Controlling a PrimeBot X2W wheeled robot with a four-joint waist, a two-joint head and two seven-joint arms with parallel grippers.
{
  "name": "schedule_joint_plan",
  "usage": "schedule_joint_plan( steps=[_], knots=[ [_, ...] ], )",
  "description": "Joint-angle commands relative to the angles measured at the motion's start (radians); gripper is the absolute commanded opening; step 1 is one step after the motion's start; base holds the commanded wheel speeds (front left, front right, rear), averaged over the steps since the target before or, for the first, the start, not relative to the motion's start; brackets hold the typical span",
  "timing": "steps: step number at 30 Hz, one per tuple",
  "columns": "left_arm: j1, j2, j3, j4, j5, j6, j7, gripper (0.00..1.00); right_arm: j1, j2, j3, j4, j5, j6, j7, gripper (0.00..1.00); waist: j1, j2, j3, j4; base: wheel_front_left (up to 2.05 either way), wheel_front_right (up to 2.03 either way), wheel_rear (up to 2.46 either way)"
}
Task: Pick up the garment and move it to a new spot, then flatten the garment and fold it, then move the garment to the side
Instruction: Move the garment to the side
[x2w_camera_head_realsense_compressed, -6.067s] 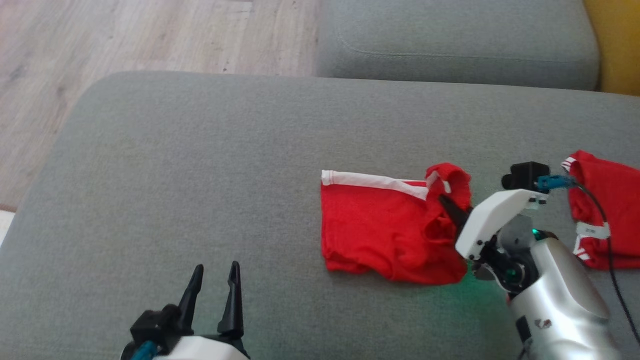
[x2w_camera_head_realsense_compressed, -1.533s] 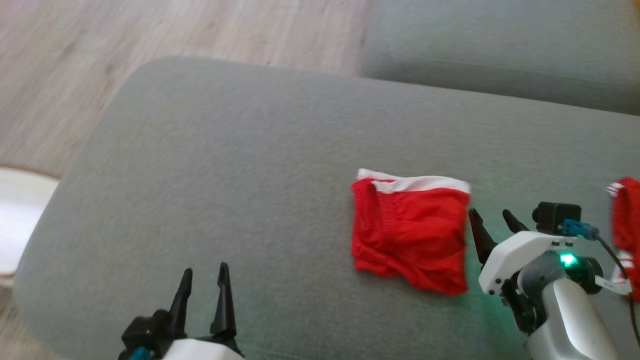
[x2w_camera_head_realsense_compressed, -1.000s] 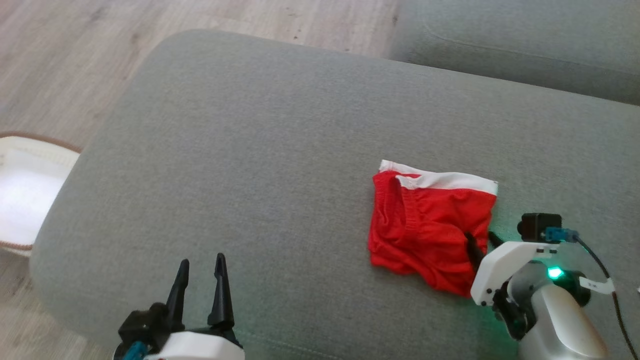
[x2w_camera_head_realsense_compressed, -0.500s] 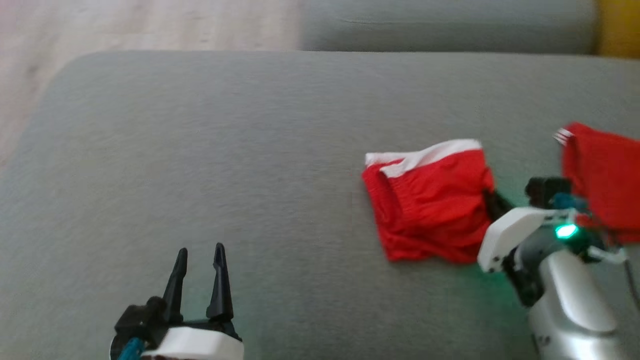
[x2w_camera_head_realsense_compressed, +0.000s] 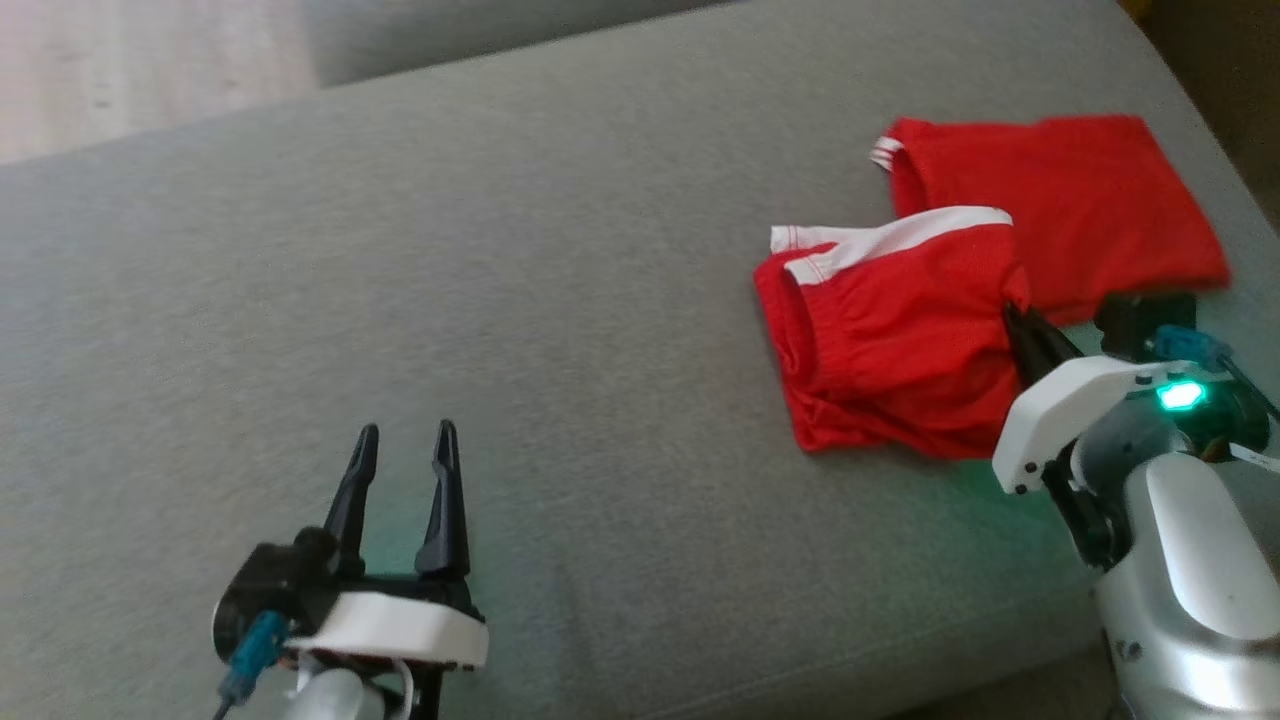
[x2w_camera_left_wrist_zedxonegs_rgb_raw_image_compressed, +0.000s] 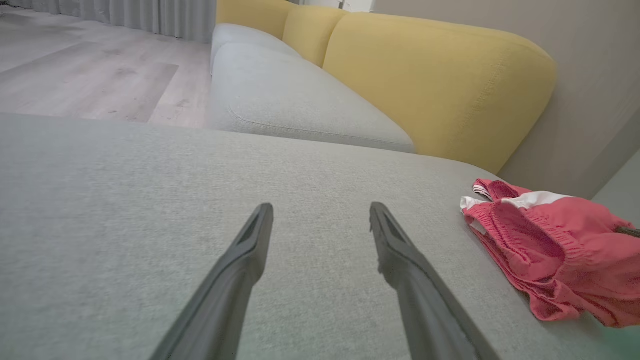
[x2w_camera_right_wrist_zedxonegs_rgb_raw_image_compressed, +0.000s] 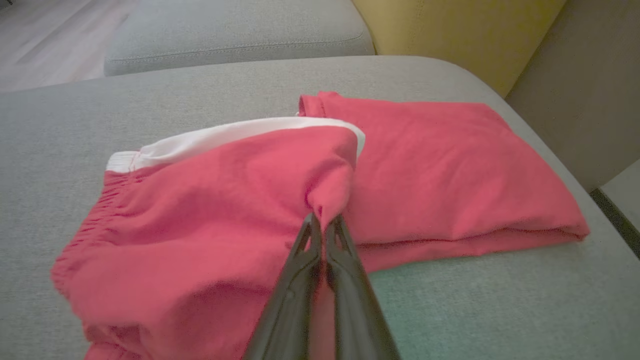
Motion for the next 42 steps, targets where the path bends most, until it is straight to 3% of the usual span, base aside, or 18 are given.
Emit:
schedule_joint_plan(
  steps=[1,6,12,20,25,30,37,39,40,42],
  knots=[
    [-0.045,0.020,0.026,-0.036,0.011,-0.005,0.003,1.00,-0.067,0.010,0.024,-0.027,0.006,0.003,-0.014,0.00,0.0000,0.0000,0.038,-0.043,0.00,0.00,0.00],
    [-0.050,0.029,0.022,-0.039,0.013,-0.004,0.014,1.00,-0.112,0.018,0.040,0.005,-0.012,0.003,-0.040,0.00,0.0000,0.0000,0.037,-0.041,0.00,0.00,0.00],
    [-0.040,0.033,0.022,-0.040,0.008,0.005,0.019,1.00,-0.190,-0.003,0.045,0.066,-0.035,0.003,-0.067,0.00,0.0000,0.0000,0.017,0.007,0.00,0.00,0.00],
    [-0.029,0.035,0.025,-0.054,0.003,0.014,0.014,1.00,-0.274,-0.145,0.009,0.126,-0.041,0.003,-0.050,0.00,0.0000,0.0000,0.029,0.097,0.00,0.00,0.00],
    [-0.034,0.041,0.024,-0.062,0.004,0.016,0.015,1.00,-0.313,-0.232,-0.076,0.172,-0.060,0.003,-0.019,0.00,0.0000,0.0000,0.066,0.138,0.00,0.00,0.00],
    [-0.047,0.043,0.021,-0.066,0.005,0.016,0.016,1.00,-0.332,-0.273,-0.189,0.246,-0.097,0.003,-0.016,0.00,0.0000,0.0000,0.097,0.165,0.00,0.00,0.00],
    [-0.060,0.051,0.023,-0.070,0.007,0.019,0.016,1.00,-0.351,-0.254,-0.302,0.327,-0.173,0.003,-0.046,0.00,0.0000,0.0000,0.124,0.178,0.00,0.00,0.00],
    [-0.061,0.053,0.022,-0.070,0.007,0.021,0.017,1.00,-0.355,-0.241,-0.336,0.347,-0.201,0.003,-0.045,0.44,0.0000,0.0000,0.128,0.178,0.00,0.00,0.00],
    [-0.061,0.053,0.022,-0.069,0.007,0.021,0.017,1.00,-0.356,-0.235,-0.351,0.359,-0.218,0.003,-0.039,1.00,0.0000,0.0000,0.129,0.177,0.00,0.00,0.00],
    [-0.063,0.054,0.022,-0.068,0.007,0.022,0.017,1.00,-0.360,-0.221,-0.379,0.371,-0.246,0.003,-0.035,1.00,0.0000,0.0000,0.128,0.176,0.00,0.00,0.00]
  ],
)
